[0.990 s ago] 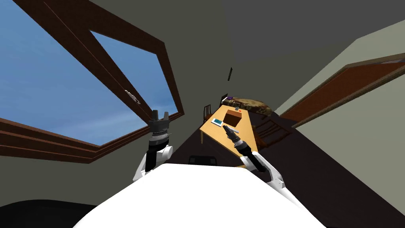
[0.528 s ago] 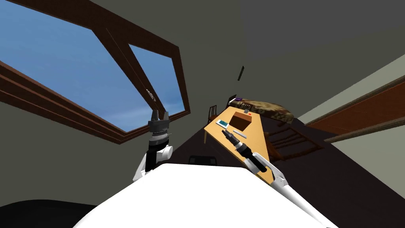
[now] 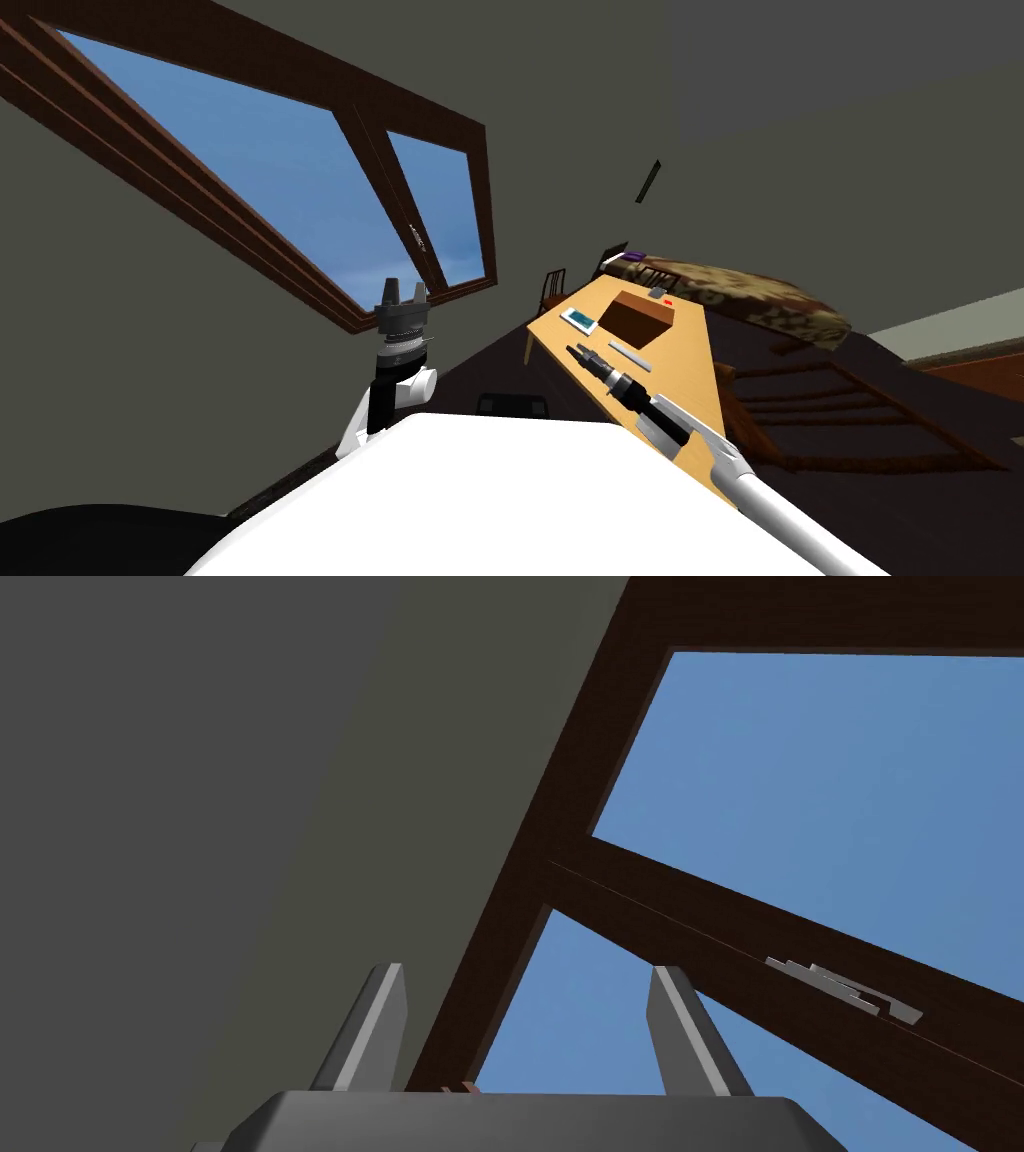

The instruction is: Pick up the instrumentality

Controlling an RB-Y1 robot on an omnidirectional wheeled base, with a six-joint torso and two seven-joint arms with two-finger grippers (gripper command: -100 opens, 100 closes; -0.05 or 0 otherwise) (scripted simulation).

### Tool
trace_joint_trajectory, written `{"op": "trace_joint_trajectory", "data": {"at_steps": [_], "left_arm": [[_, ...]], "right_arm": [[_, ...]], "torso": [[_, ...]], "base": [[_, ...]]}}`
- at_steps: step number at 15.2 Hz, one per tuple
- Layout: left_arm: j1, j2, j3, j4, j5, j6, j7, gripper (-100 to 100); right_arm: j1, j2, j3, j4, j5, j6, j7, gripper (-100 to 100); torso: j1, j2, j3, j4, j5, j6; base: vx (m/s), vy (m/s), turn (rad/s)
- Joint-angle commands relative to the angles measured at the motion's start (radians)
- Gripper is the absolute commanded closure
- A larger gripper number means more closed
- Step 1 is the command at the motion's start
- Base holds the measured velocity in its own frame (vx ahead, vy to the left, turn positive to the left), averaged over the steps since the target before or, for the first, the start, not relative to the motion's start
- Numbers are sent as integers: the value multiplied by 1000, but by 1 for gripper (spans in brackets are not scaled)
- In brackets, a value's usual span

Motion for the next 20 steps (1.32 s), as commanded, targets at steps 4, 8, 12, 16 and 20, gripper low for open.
{"op": "trace_joint_trajectory", "data": {"at_steps": [4, 8, 12, 16, 20], "left_arm": [[0, 0, 0, 0, 0, 0, 0, 0], [0, 0, 0, 0, 0, 0, 0, 0], [0, 0, 0, 0, 0, 0, 0, 0], [0, 0, 0, 0, 0, 0, 0, 0], [0, 0, 0, 0, 0, 0, 0, 0]], "right_arm": [[-2, -76, 75, 124, -2, 6, 47, -100], [-2, -105, 108, 185, -3, 7, 66, -100], [3, -155, 175, 289, -4, 11, 104, -100], [11, -193, 243, 371, -3, 16, 142, -100], [17, -209, 276, 435, -3, 20, 159, -100]], "torso": [[-1, -1, 0, 0, 0, 0], [-1, -1, 0, 0, 0, 0], [-2, -1, -1, 0, 0, 0], [-2, -1, -1, 0, 0, 1], [-1, -2, -1, 0, 0, 0]], "base": [[16, -34, 342], [13, -27, 158], [17, -41, 271], [16, -46, 202], [22, -41, 184]]}}
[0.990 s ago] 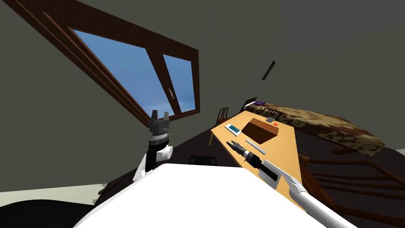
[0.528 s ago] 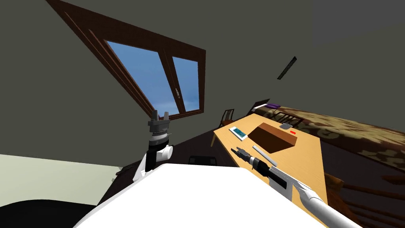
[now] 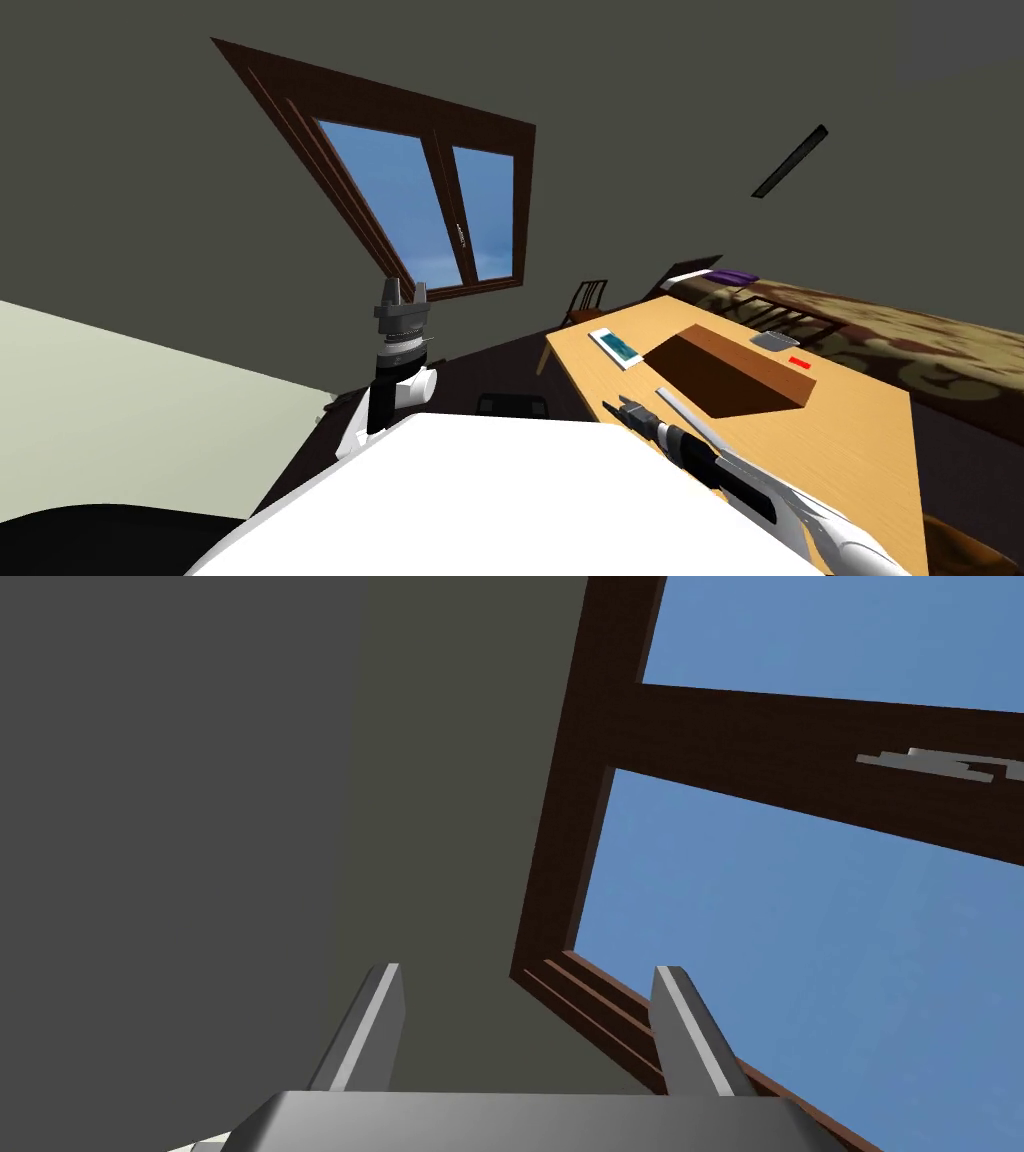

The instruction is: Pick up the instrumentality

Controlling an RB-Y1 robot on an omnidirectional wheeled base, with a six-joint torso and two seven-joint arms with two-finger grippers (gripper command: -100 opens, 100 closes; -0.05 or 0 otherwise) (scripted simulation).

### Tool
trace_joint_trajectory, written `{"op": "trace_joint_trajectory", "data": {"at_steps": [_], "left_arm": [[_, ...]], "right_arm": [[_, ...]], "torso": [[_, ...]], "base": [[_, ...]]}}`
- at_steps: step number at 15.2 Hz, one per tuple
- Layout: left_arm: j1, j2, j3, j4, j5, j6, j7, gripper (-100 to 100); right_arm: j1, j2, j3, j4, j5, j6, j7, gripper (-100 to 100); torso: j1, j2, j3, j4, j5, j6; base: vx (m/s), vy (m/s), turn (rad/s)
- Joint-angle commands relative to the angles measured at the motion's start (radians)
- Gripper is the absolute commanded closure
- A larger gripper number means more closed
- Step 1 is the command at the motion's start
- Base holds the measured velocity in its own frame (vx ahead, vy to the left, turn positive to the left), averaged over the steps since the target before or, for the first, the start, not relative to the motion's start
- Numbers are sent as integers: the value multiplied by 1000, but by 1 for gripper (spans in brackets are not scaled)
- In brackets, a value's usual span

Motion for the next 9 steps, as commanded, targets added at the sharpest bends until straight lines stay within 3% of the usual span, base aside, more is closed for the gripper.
{"op": "trace_joint_trajectory", "data": {"at_steps": [1, 2, 3, 5, 6, 9], "left_arm": [[0, 0, 0, 0, 0, 0, 0, 0], [0, 0, 0, 0, 0, 0, 0, 0], [0, 0, 0, 0, 0, 0, 0, 0], [0, 0, 0, 0, 0, 0, 0, 0], [0, 0, 0, 0, 0, 0, 0, 0], [0, 0, 0, 0, 0, 0, 0, 0]], "right_arm": [[9, -22, 44, 50, 0, 18, 23, -100], [9, -22, 44, 50, 0, 18, 23, -100], [16, -31, 76, 77, 1, 22, 40, -100], [16, -31, 76, 93, 1, 22, 40, -100], [23, -38, 107, 127, 2, 25, 56, -100], [30, -42, 137, 171, 3, 29, 71, -100]], "torso": [[0, 0, 0, 0, 0, 0], [0, 0, 0, 0, 0, 0], [-1, 0, 0, 0, 0, 0], [-2, 0, 0, 0, 0, 0], [-1, 0, 0, 0, 0, 0], [-1, 0, 0, 0, 0, 0]], "base": [[19, -51, 274], [15, -59, 209], [26, -71, 211], [19, -58, 134], [13, -46, 133], [18, -54, 178]]}}
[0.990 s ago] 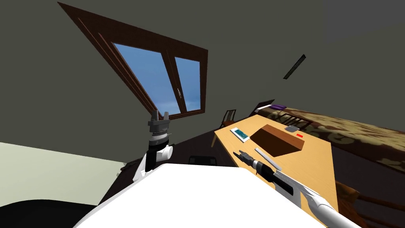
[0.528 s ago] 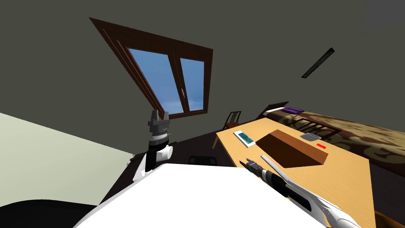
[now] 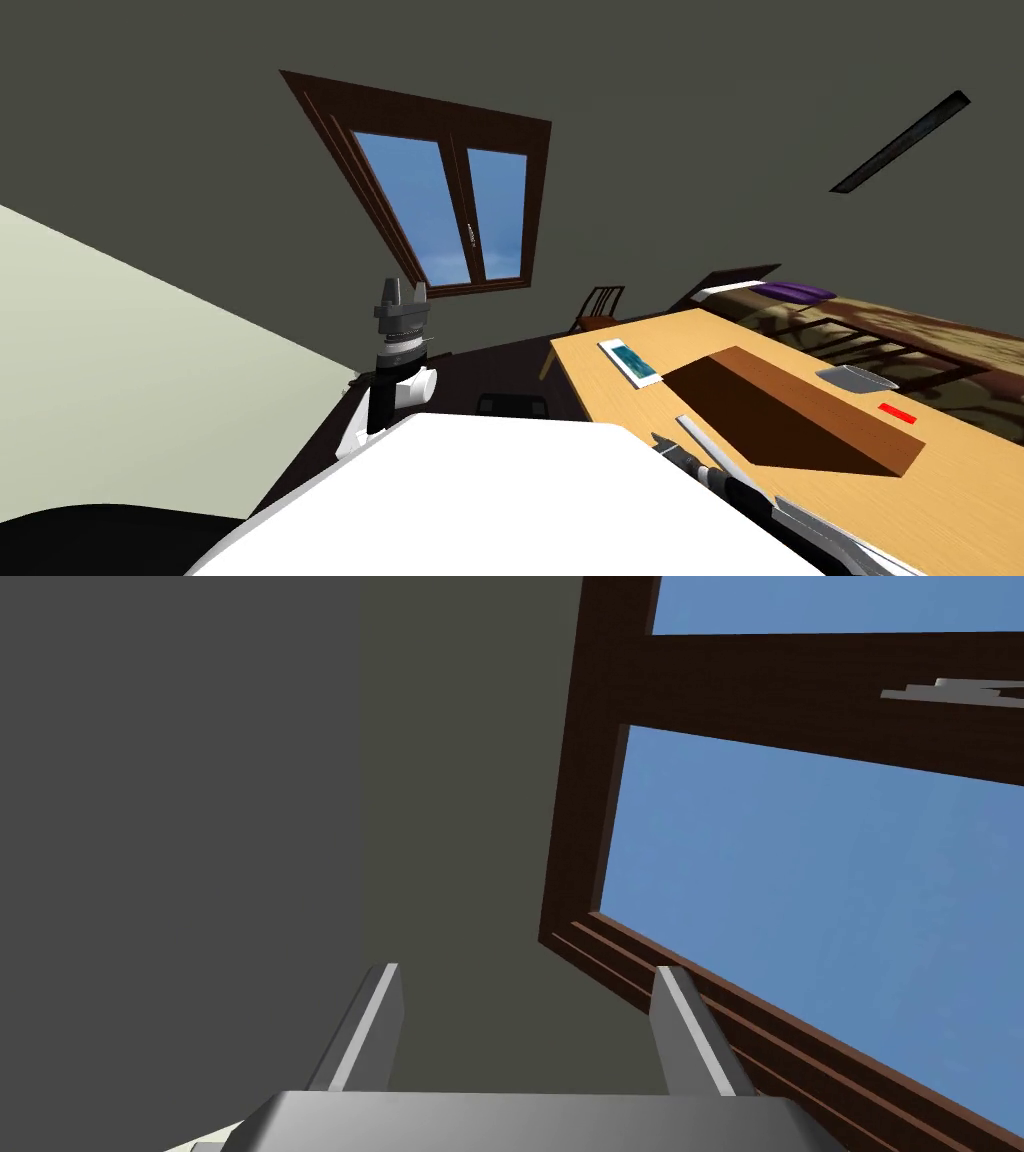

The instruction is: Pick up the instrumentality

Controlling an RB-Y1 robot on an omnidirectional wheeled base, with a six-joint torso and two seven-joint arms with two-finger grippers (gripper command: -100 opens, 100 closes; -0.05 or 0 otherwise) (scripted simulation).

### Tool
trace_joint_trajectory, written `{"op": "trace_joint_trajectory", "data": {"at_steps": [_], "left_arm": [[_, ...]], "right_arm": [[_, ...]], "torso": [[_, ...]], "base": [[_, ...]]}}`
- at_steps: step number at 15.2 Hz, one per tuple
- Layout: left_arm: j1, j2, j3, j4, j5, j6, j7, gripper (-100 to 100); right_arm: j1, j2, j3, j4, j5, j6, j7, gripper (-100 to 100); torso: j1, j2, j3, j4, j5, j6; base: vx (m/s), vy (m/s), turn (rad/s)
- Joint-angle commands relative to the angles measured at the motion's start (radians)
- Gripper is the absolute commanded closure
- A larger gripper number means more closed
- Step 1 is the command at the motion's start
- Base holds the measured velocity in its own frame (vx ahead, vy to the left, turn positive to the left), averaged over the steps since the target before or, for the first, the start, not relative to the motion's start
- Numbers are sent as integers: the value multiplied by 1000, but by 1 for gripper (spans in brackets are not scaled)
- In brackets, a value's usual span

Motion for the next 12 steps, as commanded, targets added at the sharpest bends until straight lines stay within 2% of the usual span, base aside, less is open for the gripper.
{"op": "trace_joint_trajectory", "data": {"at_steps": [1, 2, 5, 7, 10, 11, 12], "left_arm": [[0, 0, 0, 0, 0, 0, 0, 0], [0, 0, 0, 0, 0, 0, 0, 0], [0, 0, 0, 0, 0, 0, 0, 0], [0, 0, 0, 0, 0, 0, 0, 0], [0, 0, 0, 0, 0, 0, 0, 0], [0, 0, 0, 0, 0, 0, 0, 0], [0, 0, 0, 0, 0, 0, 0, 0]], "right_arm": [[7, 0, 41, 50, 3, 7, 22, -100], [7, 0, 41, 53, 3, 7, 22, -100], [29, 8, 114, 137, 7, 18, 57, -100], [29, 8, 114, 137, 7, 18, 57, -100], [44, 23, 160, 186, 11, 25, 78, -100], [32, 24, 147, 183, 12, 17, 70, -100], [35, 54, 102, 198, 63, -1, 34, -100]], "torso": [[0, 0, 0, 0, 0, 0], [0, 0, 0, 0, 0, 0], [-1, 0, 0, 0, 0, 0], [-2, -1, 0, 0, 0, 0], [1, 0, 0, 0, 0, 0], [2, 0, 0, 0, 0, 0], [2, 0, 0, 0, 0, 0]], "base": [[12, -58, 181], [7, -59, 141], [21, -68, 214], [21, -74, 83], [9, -32, 93], [4, -24, 45], [11, -17, -67]]}}
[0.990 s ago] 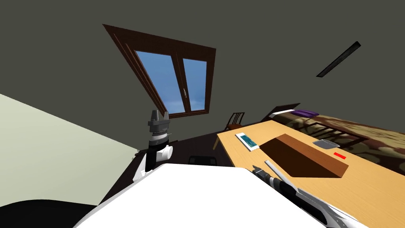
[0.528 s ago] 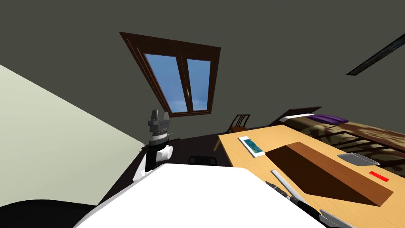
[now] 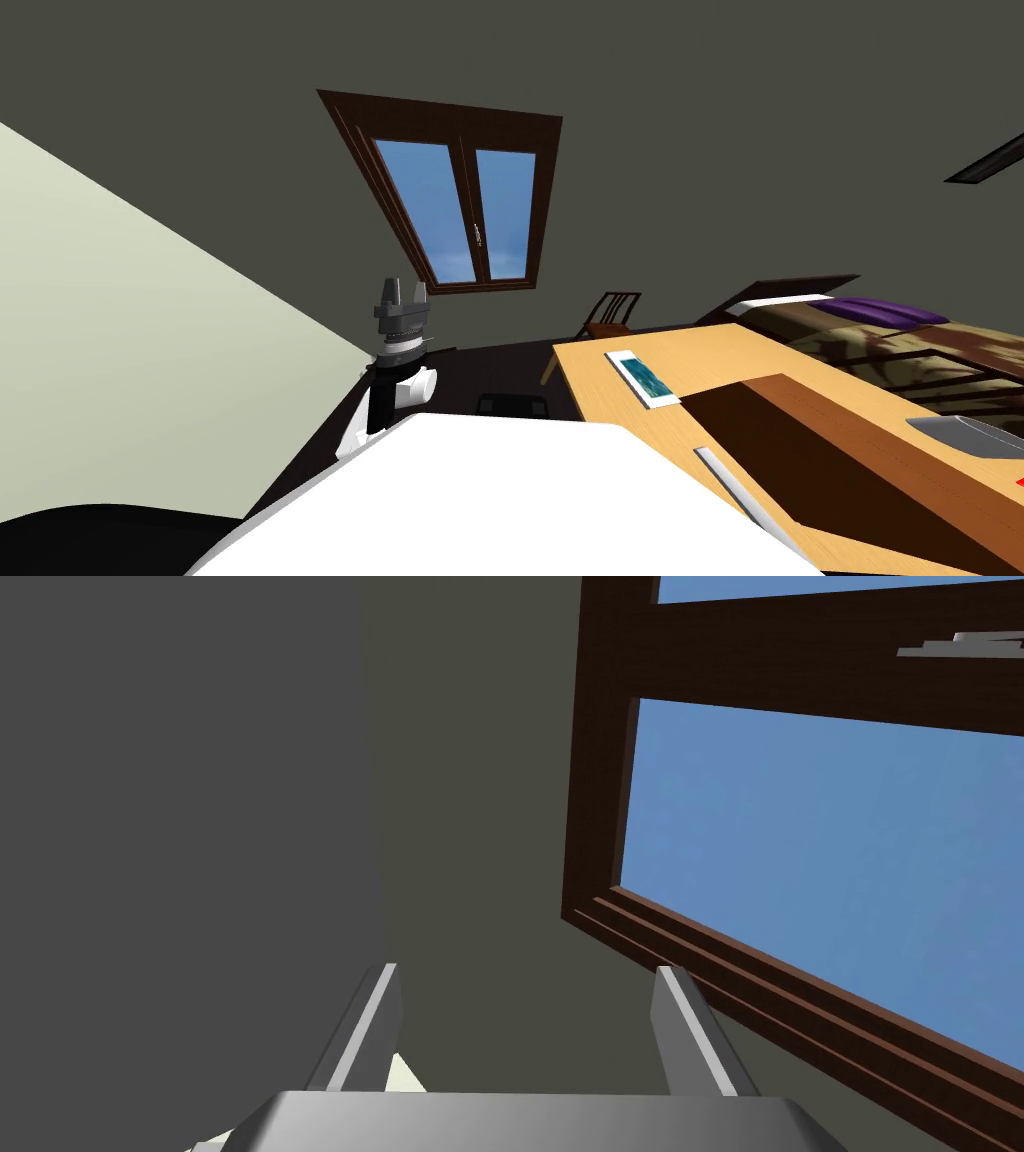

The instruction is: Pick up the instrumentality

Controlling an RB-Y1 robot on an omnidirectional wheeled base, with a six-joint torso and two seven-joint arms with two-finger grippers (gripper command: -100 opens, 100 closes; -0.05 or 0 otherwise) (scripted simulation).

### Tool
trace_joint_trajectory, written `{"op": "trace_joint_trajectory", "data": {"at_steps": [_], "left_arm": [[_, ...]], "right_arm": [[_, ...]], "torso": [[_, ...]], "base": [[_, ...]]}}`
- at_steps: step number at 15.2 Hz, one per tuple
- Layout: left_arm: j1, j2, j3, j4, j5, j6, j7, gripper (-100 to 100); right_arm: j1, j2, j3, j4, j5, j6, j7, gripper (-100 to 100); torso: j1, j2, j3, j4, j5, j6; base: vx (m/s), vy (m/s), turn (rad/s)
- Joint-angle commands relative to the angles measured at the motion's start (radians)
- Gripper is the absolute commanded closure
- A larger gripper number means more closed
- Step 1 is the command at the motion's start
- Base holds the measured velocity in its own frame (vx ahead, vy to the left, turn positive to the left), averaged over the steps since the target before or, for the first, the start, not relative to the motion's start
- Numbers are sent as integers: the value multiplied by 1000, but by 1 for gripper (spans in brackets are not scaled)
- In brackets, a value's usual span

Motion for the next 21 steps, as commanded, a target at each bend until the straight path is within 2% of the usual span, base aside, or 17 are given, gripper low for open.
{"op": "trace_joint_trajectory", "data": {"at_steps": [1, 3, 4, 5, 8, 9, 10, 13, 14, 15, 18, 19, 21], "left_arm": [[0, 0, 0, 0, 0, 0, 0, 0], [0, 0, 0, 0, 0, 0, 0, 0], [0, 0, 0, 0, 0, 0, 0, 0], [0, 0, 0, 0, 0, 0, 0, 0], [0, 0, 0, 0, 0, 0, 0, 0], [0, 0, 0, 0, 0, 0, 0, 0], [0, 0, 0, 0, 0, 0, 0, 0], [0, 0, 0, 0, 0, 0, 0, 0], [0, 0, 0, 0, 0, 0, 0, 0], [0, 0, 0, 0, 0, 0, 0, 0], [0, 0, 0, 0, 0, 0, 0, 0], [0, 0, 0, 0, 0, 0, 0, 0], [0, 0, 0, 0, 0, 0, 0, 0]], "right_arm": [[6, 17, -50, 3, 50, -12, -26, -100], [6, 17, -55, 3, 89, -12, -26, -100], [11, 45, -98, 10, 116, -28, -62, -100], [11, 45, -118, 10, 137, -28, -62, -100], [11, 45, -126, 10, 196, -28, -62, -100], [16, 73, -172, 18, 224, -44, -99, -100], [16, 73, -191, 18, 245, -44, -99, -100], [16, 73, -197, 18, 302, -44, -99, -100], [22, 100, -244, 25, 331, -60, -135, -100], [22, 100, -261, 25, 353, -60, -135, -100], [22, 100, -267, 25, 409, -60, -135, -100], [27, 128, -314, 32, 439, -76, -172, -100], [27, 128, -338, 32, 483, -76, -172, -100]], "torso": [[0, 0, 0, 0, 0, 0], [1, -1, 0, 0, 0, 0], [1, 0, 0, 0, 1, 0], [2, 0, 0, 0, 0, 0], [2, 0, 0, 0, 1, 0], [2, 0, 0, 0, 1, 0], [2, 0, 0, 0, 1, 0], [2, 0, 0, 0, 1, 0], [2, 0, 0, 0, 1, 0], [1, 0, 0, 0, 0, 0], [2, 0, 0, 0, 1, 0], [2, 0, 0, 0, 1, 0], [1, 0, 0, 0, 1, 0]], "base": [[20, -12, -89], [15, -2, -13], [18, -5, -54], [24, -7, -82], [10, -1, -5], [11, -6, -55], [19, -9, -86], [10, -2, -9], [13, -8, -58], [20, -7, -77], [9, -1, -12], [15, -9, -63], [19, -6, -57]]}}
